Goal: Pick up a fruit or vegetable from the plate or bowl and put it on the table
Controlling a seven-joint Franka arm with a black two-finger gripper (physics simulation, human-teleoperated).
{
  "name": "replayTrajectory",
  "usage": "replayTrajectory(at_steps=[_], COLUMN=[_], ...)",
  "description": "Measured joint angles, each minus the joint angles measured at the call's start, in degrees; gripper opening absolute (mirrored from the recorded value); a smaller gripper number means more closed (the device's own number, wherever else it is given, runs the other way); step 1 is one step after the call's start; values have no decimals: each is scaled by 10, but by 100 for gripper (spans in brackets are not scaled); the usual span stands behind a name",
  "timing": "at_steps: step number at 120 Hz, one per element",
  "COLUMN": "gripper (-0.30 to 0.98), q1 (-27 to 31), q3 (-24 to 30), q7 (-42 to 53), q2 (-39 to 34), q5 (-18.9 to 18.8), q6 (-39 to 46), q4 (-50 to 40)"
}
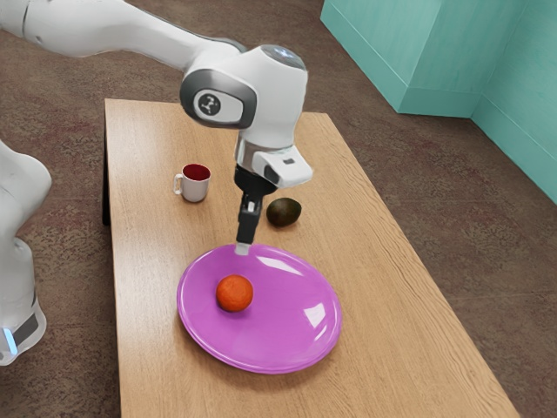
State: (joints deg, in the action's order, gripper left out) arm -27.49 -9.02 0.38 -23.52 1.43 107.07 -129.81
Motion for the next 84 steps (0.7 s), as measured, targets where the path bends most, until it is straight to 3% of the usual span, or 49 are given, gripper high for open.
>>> replayTrajectory(at_steps=[84], gripper=[69], q1=[-46], q3=[4], q7=[1], q2=[8], q5=[24], q6=[103], q4=[-63])
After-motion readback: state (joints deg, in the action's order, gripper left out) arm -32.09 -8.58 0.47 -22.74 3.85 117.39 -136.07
